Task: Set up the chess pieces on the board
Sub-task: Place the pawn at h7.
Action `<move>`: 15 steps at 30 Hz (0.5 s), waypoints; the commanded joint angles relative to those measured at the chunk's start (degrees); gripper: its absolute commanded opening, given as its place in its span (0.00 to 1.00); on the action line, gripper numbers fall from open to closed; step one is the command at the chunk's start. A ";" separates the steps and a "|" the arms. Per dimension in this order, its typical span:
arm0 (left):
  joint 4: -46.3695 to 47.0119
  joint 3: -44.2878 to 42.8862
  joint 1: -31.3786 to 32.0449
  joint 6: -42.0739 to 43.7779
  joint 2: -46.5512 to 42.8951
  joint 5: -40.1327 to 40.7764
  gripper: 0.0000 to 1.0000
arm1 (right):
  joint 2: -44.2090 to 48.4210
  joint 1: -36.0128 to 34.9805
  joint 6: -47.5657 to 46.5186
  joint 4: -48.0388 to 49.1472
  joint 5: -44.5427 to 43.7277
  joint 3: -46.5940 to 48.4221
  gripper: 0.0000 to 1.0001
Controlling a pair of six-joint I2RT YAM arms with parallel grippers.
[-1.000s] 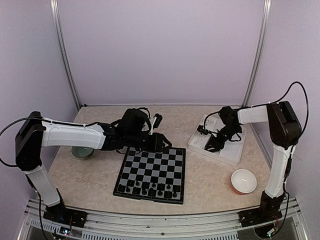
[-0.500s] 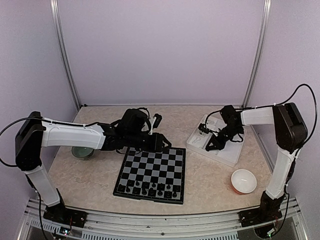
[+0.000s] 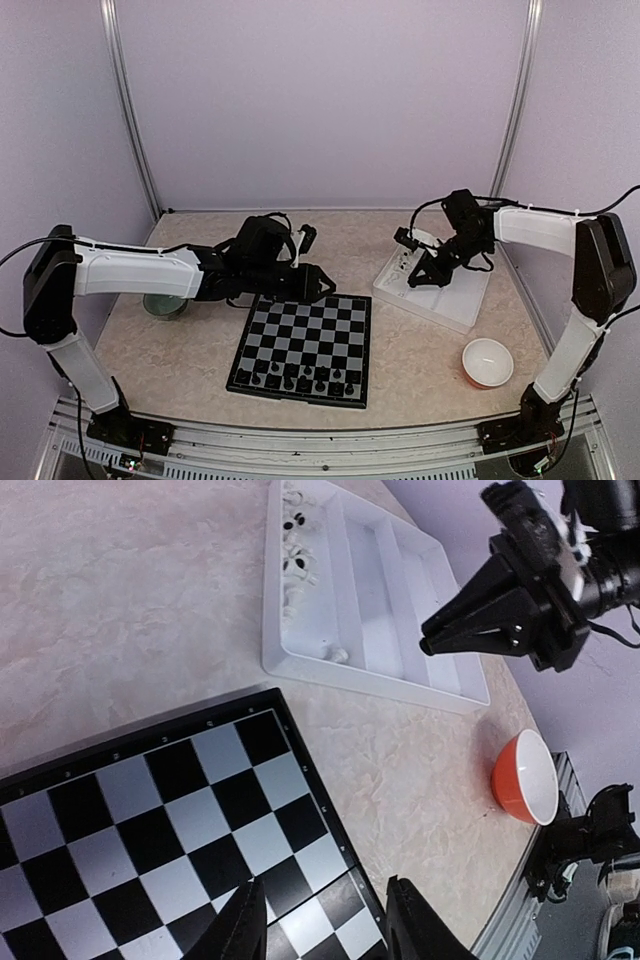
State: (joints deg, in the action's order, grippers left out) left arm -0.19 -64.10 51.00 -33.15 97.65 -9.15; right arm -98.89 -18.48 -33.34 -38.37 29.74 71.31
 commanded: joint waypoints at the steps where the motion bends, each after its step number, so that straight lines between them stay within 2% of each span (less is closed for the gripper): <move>1: -3.01 3.14 -2.81 0.57 -6.28 5.43 0.42 | 2.80 -7.98 0.82 0.26 0.87 4.75 0.07; 8: -9.06 7.77 -8.72 1.26 -16.53 13.57 0.43 | -3.72 -23.84 1.26 1.40 -1.20 14.72 0.07; 15: -14.77 11.13 -15.14 1.71 -30.26 19.23 0.48 | -16.18 -35.72 1.12 -0.20 -3.48 27.58 0.07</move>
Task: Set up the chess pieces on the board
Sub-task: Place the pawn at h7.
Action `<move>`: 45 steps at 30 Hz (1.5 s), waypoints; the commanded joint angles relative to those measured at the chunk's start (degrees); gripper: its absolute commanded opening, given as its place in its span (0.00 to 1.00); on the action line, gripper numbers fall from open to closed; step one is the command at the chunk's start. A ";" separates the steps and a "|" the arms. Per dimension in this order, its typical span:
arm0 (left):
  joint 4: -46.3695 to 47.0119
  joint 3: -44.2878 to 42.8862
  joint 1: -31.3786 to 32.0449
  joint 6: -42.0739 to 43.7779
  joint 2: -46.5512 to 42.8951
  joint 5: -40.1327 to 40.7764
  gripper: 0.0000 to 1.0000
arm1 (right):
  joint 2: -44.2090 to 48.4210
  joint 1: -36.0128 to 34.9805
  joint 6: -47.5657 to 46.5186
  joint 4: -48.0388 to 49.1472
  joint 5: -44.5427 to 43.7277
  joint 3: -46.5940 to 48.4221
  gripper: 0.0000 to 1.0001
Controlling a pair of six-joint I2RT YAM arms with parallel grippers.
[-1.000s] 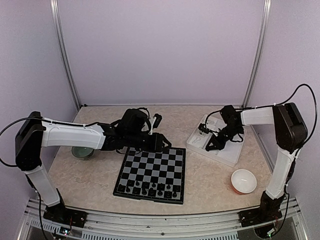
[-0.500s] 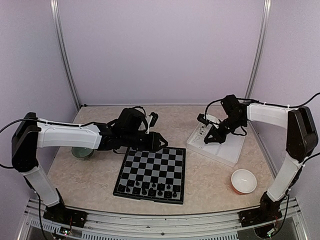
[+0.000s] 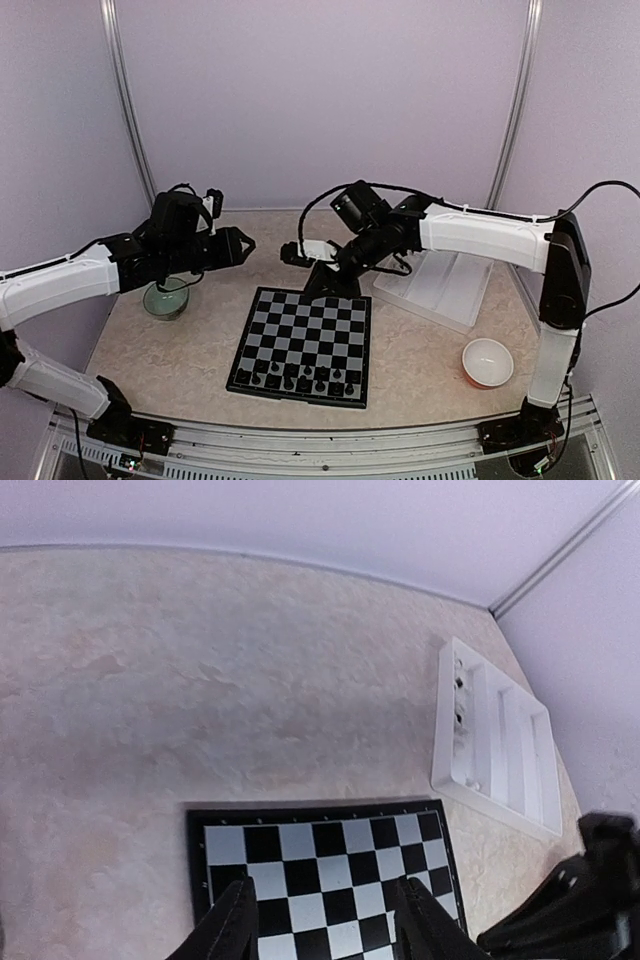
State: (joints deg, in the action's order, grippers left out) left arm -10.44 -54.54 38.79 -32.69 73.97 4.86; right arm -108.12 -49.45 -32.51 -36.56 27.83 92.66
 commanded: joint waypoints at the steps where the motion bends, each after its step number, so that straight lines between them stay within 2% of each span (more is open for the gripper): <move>1: -5.06 2.01 -3.65 1.42 -9.04 6.03 0.50 | -8.91 -6.17 0.34 -2.33 -1.49 8.34 0.08; 4: -6.78 3.43 -5.40 2.02 -13.59 7.44 0.57 | -15.58 -9.94 0.53 -3.14 -2.27 15.14 0.08; 11: -9.59 5.39 -6.75 1.94 -20.79 7.88 0.58 | -31.27 -15.72 0.53 -10.18 -2.45 34.17 0.08; 14: -9.56 6.44 -6.85 1.63 -22.67 7.61 0.58 | -35.34 -17.22 0.69 -11.60 -3.95 38.20 0.09; 25: -8.87 8.24 -6.97 1.50 -24.02 6.16 0.58 | -36.14 -17.52 2.37 -9.41 -6.20 33.36 0.10; 40: -8.04 8.93 -6.97 0.62 -23.87 4.28 0.58 | -37.18 -17.43 3.06 -7.34 -10.34 33.05 0.14; 42: -8.03 9.05 -6.97 0.62 -23.96 4.20 0.58 | -37.09 -17.48 3.08 -7.33 -10.51 32.73 0.15; 45: -7.84 9.23 -6.97 0.44 -23.81 4.04 0.58 | -36.57 -17.43 3.07 -7.64 -10.42 32.42 0.23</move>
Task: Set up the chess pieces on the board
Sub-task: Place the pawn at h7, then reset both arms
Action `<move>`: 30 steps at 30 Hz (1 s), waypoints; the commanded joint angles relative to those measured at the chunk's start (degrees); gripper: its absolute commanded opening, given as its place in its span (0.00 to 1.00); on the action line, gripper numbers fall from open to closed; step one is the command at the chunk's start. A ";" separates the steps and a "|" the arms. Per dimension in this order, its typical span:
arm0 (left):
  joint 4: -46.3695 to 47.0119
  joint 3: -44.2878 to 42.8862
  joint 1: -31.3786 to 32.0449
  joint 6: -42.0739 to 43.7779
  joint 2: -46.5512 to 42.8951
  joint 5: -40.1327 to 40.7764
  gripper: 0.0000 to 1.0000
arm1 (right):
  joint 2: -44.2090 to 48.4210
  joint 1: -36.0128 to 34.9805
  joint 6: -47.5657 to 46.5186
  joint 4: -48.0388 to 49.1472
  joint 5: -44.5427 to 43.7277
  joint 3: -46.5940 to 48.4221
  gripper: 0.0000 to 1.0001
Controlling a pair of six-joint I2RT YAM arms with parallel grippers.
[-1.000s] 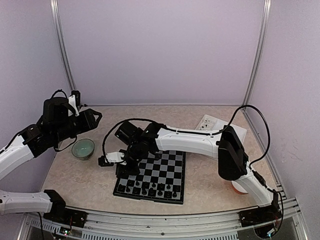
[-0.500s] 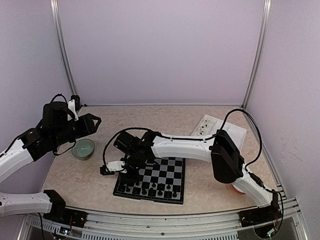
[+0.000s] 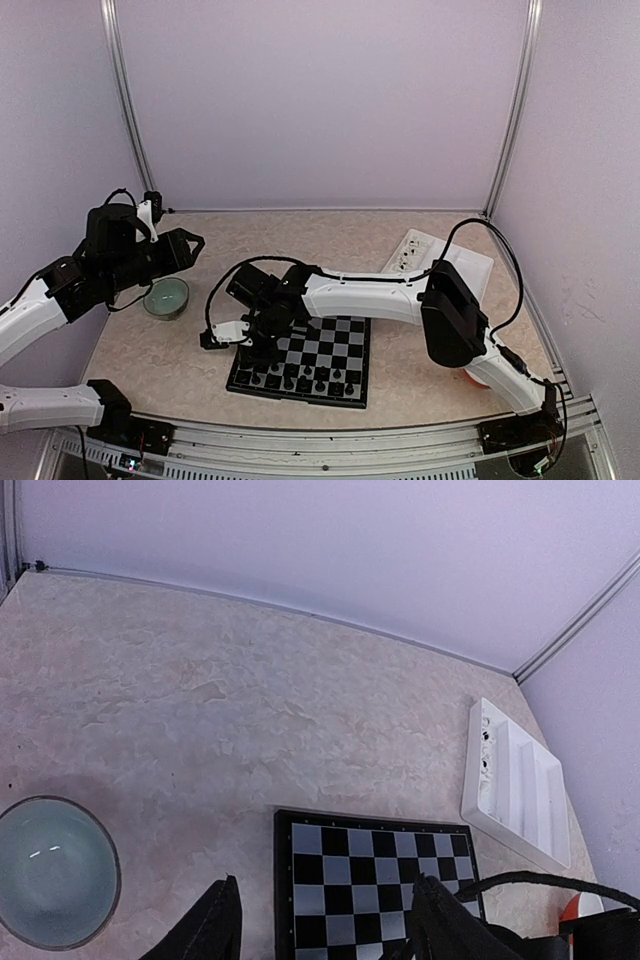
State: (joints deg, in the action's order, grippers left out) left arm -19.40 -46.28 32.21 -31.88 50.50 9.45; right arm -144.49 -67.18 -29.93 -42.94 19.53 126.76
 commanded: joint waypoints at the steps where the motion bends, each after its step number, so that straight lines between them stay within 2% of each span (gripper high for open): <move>1: 1.24 0.96 -0.39 -0.38 -0.32 -0.67 0.58 | 0.06 0.29 0.49 -1.39 -2.12 -1.72 0.25; 10: 1.66 0.34 -0.39 0.33 0.50 -0.58 0.58 | 5.48 0.45 0.33 -0.70 -3.98 -1.13 0.38; 16: 1.90 -1.75 -0.39 1.77 2.79 -0.96 0.58 | 8.65 0.72 0.35 -3.05 -3.17 2.76 0.40; 21: 1.73 -4.70 -0.39 4.24 5.60 -1.04 0.58 | 15.05 1.95 0.75 -3.69 -2.36 1.74 0.41; 28: 2.26 -9.28 -0.39 8.12 11.32 -1.90 0.58 | 31.07 12.06 5.00 3.41 -10.27 -13.63 0.40; 29: 2.25 -10.10 -0.39 8.78 12.44 -1.82 0.58 | 33.53 14.10 5.82 4.85 -12.05 -16.80 0.43; 30: 2.26 -10.85 -0.41 9.49 13.07 -1.70 0.58 | 35.83 16.77 7.07 6.69 -14.18 -19.94 0.53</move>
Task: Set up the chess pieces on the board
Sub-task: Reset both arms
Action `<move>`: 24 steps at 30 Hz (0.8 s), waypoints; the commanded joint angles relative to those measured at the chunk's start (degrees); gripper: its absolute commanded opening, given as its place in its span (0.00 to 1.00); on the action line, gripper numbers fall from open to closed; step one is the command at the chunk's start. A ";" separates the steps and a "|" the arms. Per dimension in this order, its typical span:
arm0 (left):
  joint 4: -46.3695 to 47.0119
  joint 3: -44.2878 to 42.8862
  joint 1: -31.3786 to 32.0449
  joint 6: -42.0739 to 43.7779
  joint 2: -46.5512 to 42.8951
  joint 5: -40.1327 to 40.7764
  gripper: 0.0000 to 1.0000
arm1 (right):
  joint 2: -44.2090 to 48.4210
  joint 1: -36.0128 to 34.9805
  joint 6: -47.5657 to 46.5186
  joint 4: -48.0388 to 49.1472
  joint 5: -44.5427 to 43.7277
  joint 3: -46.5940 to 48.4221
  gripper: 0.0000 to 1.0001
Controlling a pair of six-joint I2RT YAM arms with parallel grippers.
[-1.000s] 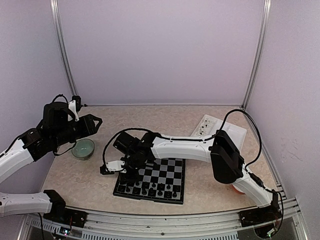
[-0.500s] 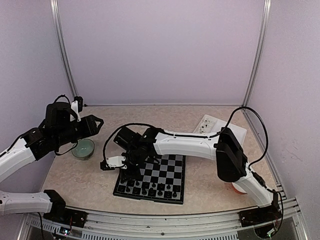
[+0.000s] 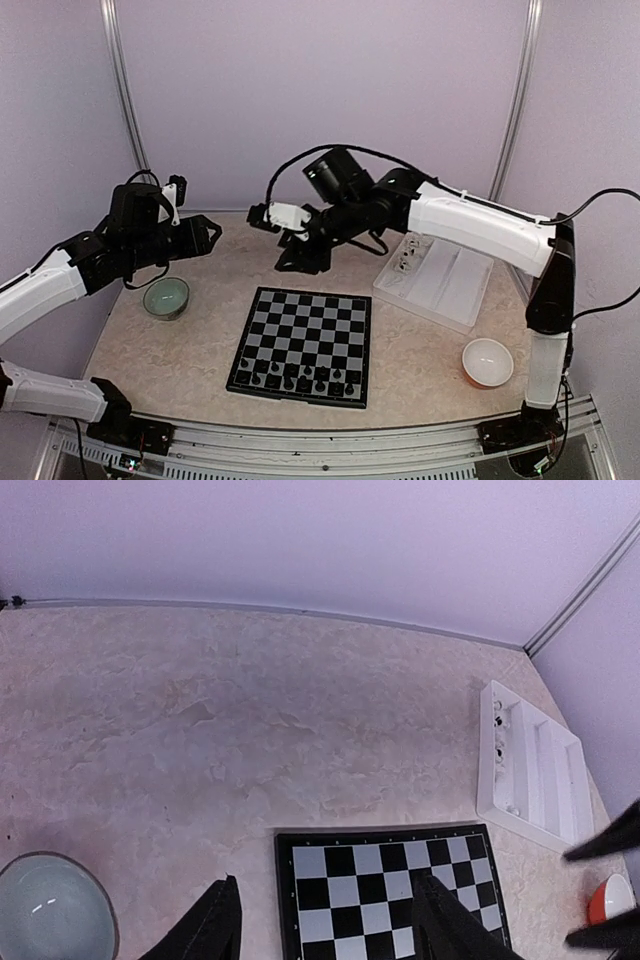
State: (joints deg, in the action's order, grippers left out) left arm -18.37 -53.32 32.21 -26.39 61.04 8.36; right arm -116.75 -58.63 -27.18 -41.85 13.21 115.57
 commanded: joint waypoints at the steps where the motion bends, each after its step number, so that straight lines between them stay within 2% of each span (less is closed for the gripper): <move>1: 1.21 -4.58 -0.47 4.63 3.36 -0.36 0.58 | 10.45 11.43 5.51 7.45 -9.47 -12.39 0.67; 3: 1.37 -5.78 -0.48 5.95 4.63 0.29 0.58 | 13.75 19.11 7.32 9.82 -9.66 -17.60 0.96; 4: 1.66 -6.13 -0.53 6.60 4.99 0.91 0.58 | 15.04 23.03 8.32 10.38 -8.64 -19.58 0.99; 7: 2.11 -7.10 -0.82 8.24 6.16 2.57 0.59 | 19.14 33.28 11.31 12.95 -6.19 -24.55 0.99; 10: 1.82 -8.85 -0.83 10.88 7.42 2.57 0.59 | 25.78 38.75 12.78 15.97 -5.86 -30.32 0.99; 18: -0.26 -13.16 -0.92 15.91 9.46 4.01 0.62 | 47.95 44.33 14.52 28.65 -9.41 -48.89 0.99; 21: -0.31 -13.30 -0.85 16.48 9.92 4.22 0.68 | 54.46 46.87 15.21 31.05 -9.53 -52.83 0.99; 24: -0.07 -13.06 -0.83 16.54 9.90 3.81 0.73 | 56.94 49.70 16.91 29.60 -6.69 -52.76 0.99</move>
State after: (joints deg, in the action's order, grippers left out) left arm -18.22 -65.25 31.79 -11.70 70.43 11.68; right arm -62.11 -12.45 -13.15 -14.98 4.95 64.38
